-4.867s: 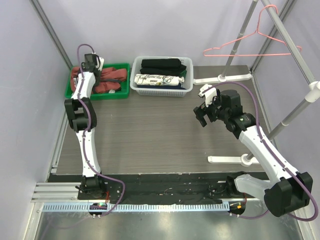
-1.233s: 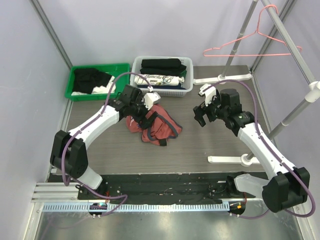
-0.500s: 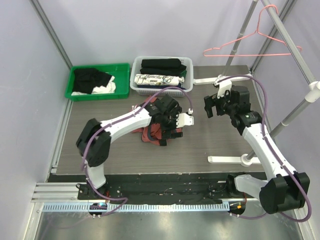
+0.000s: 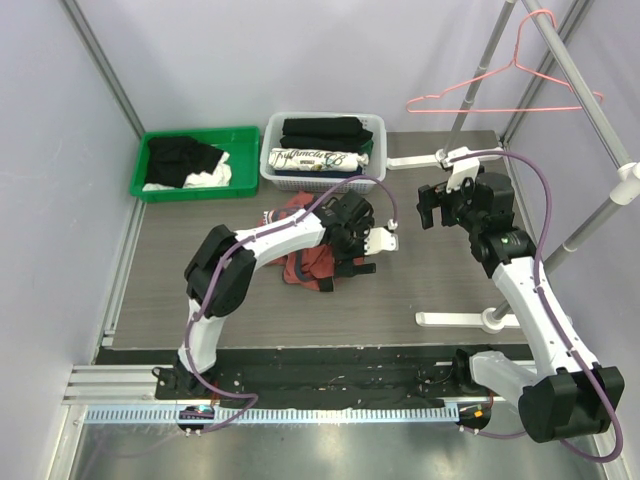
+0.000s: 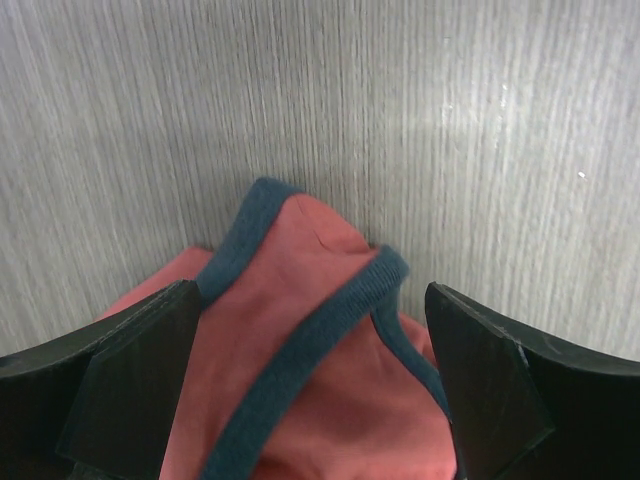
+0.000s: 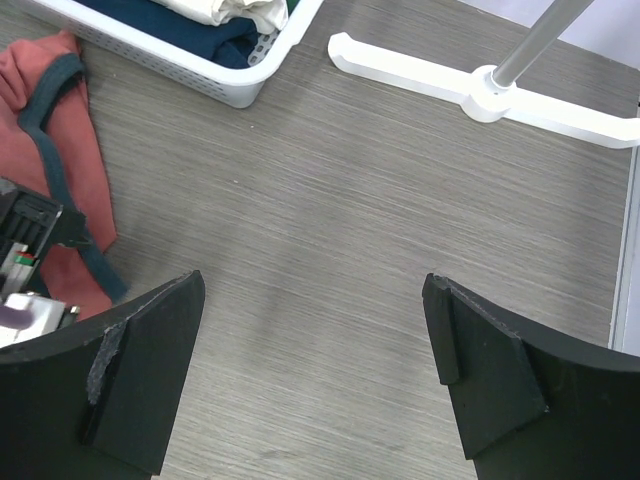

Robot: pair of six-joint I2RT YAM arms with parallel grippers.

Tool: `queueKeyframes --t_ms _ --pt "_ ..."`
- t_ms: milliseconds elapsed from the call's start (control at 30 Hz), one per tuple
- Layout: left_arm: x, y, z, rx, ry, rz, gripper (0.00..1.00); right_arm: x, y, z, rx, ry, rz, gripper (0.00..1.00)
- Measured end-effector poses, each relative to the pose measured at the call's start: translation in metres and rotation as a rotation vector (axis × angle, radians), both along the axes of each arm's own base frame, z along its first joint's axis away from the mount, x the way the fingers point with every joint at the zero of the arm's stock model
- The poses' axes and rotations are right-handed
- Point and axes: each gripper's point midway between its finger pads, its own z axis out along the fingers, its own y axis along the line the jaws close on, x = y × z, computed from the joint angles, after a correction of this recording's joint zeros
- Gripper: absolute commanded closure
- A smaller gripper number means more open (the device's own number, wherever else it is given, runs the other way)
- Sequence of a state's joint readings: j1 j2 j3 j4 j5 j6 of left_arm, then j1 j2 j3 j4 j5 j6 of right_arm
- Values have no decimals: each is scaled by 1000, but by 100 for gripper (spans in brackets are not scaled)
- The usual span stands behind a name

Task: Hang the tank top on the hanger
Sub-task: Adjust the hanger at the center of the board.

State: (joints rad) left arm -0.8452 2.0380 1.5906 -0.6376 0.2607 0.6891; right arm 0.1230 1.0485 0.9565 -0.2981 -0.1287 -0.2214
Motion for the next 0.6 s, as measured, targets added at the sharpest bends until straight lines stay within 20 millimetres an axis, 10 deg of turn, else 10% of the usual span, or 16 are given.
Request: queueKeyframes --t_ms 267,600 --pt "3 0 -21 44 17 7 97 -2 0 1 1 -6 0 1" --pt "37 -10 12 -16 -44 138 100 -3 1 3 4 -10 5 1"
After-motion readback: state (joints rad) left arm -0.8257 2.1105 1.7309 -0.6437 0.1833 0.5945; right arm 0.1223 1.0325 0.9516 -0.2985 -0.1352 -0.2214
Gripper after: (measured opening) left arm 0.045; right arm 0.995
